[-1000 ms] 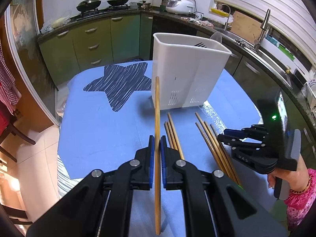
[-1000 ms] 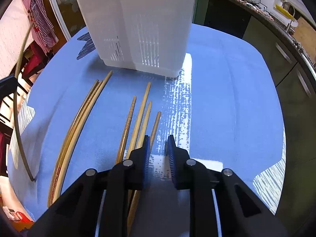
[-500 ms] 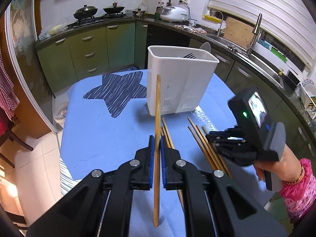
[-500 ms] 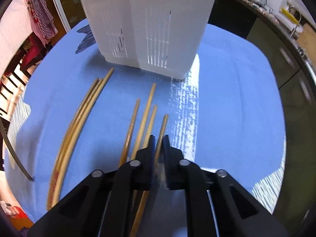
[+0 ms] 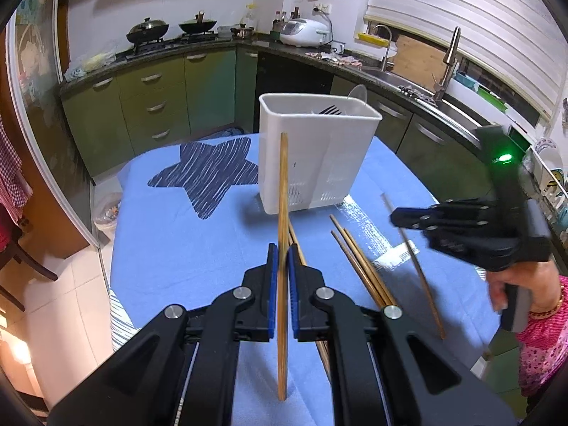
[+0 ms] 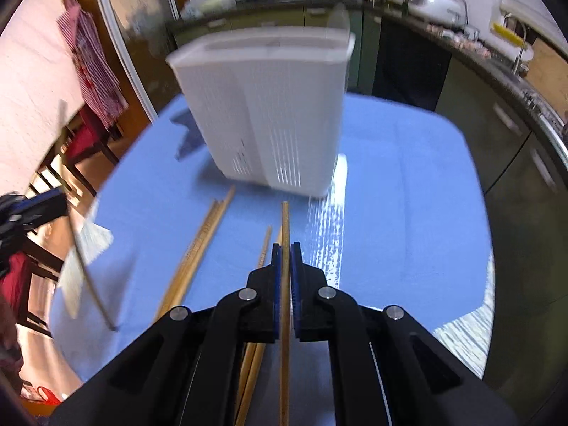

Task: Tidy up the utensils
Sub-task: 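Lift the chopstick upright with the left tool while the right tool grasps another chopstick, then lower both chopsticks into the white holder and open both tools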

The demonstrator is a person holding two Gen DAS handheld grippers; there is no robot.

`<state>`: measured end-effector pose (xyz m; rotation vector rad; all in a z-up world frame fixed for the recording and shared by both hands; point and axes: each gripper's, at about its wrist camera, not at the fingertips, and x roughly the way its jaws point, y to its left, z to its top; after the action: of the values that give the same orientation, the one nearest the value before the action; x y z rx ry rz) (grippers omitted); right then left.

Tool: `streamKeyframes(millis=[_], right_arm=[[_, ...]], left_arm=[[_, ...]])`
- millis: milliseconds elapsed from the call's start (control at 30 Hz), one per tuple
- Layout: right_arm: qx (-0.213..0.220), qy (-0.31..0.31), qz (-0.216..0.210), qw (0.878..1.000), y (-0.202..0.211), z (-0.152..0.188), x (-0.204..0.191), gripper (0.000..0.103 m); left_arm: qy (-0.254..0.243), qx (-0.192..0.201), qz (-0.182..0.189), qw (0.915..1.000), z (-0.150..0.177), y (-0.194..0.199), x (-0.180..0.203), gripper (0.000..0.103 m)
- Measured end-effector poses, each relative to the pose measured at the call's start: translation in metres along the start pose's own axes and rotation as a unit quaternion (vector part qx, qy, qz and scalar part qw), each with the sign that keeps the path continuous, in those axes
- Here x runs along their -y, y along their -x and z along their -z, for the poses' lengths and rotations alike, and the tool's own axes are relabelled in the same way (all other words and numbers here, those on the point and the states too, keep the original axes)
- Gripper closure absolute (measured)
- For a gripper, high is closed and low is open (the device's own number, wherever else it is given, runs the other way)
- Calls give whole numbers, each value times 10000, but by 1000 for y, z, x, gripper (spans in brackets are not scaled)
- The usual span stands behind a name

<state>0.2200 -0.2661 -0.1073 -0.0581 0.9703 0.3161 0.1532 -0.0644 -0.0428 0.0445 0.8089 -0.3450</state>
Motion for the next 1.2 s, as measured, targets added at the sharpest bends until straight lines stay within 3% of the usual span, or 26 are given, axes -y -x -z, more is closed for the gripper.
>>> streamKeyframes(millis=[367,700,933,1200], right_arm=[[838,-35,-291,9961,97,17,0,98],[1246,-61,-314,9917,133,12,5,98],[1595,-83,-339,9866,159,-22,9,98],[1980,-2,-328,9796,198,-80,11,98]], left_arm=[[-134,289,134,9994,1,27,4,97],[-224,460,174,9985,-5,41,8,97],[-247,568,288,9977,-30,48,12,97],[-390,890,316,9948,-84,61,22,97]])
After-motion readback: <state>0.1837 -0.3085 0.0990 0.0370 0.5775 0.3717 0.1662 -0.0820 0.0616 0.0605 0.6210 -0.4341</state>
